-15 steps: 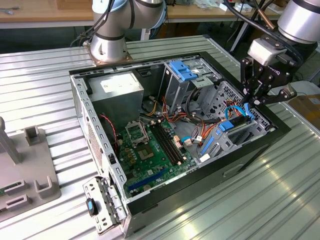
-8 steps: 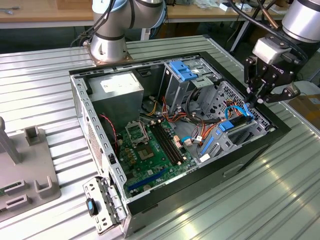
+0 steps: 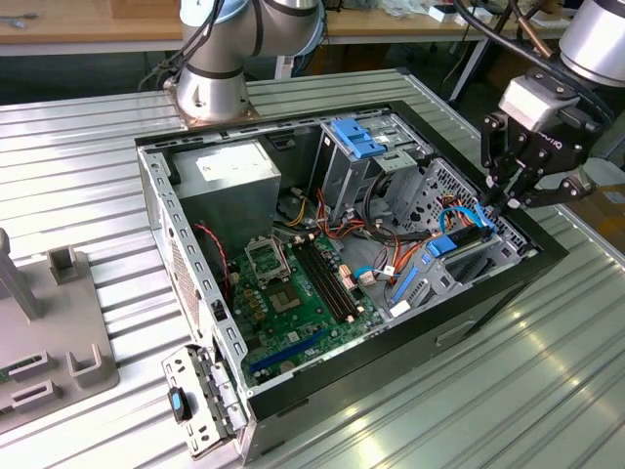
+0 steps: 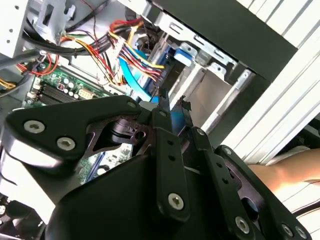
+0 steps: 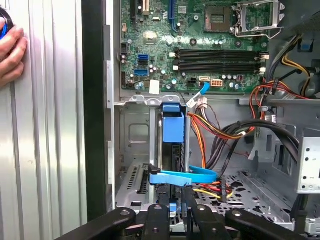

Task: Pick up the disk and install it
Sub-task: 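Insert the second disk wire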

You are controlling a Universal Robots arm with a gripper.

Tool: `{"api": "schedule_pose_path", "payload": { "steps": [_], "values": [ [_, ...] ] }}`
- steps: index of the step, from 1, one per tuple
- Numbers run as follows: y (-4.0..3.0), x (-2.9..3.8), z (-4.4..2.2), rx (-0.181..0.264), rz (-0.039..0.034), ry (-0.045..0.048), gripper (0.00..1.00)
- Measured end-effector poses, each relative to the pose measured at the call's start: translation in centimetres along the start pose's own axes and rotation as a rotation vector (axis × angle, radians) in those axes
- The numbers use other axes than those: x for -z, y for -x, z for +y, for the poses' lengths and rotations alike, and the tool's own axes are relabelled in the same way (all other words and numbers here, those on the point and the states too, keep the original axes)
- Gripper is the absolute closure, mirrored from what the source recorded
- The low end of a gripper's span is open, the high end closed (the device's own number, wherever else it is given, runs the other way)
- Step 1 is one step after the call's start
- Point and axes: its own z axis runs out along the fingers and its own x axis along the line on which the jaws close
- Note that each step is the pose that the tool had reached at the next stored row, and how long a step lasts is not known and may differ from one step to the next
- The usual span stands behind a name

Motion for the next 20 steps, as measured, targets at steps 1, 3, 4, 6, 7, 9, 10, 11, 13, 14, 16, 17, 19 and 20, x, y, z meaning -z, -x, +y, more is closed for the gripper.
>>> {"api": "schedule_pose_path", "payload": {
  "steps": [1,3,4,6,7,9,10,11,13,14,16,17,19,20],
  "values": [
    [-0.46,0.01,0.15,0.0,-0.0002,-0.0004,0.75],
    [-1.08,0.03,0.97,0.0,-0.0002,-0.0017,0.75],
    [-1.15,-0.12,1.05,0.0,-0.0005,-0.0017,0.75],
    [-1.32,-0.87,1.13,0.0,-0.0003,0.0009,0.75],
    [-1.37,-1.08,1.15,0.0,-0.0003,0.0017,0.75],
    [-1.51,-1.52,1.19,0.0,-0.0004,0.0042,0.75],
    [-1.56,-1.72,1.21,0.0,-0.0004,0.0052,0.75],
    [-1.6,-1.85,1.22,0.0,-0.0004,0.0057,0.75],
    [-1.61,-1.93,1.23,0.0,-0.0002,0.006,0.75],
    [-1.61,-1.94,1.23,0.0,-0.0002,0.006,0.75],
    [-1.61,-1.94,1.23,0.0,-0.0003,0.006,0.75],
    [-1.61,-1.95,1.23,0.0,-0.0003,0.0061,0.75],
    [-1.61,-1.95,1.23,0.0,-0.0003,0.006,0.75],
    [-1.61,-1.95,1.23,0.0,-0.0003,0.006,0.83]
  ]
}}
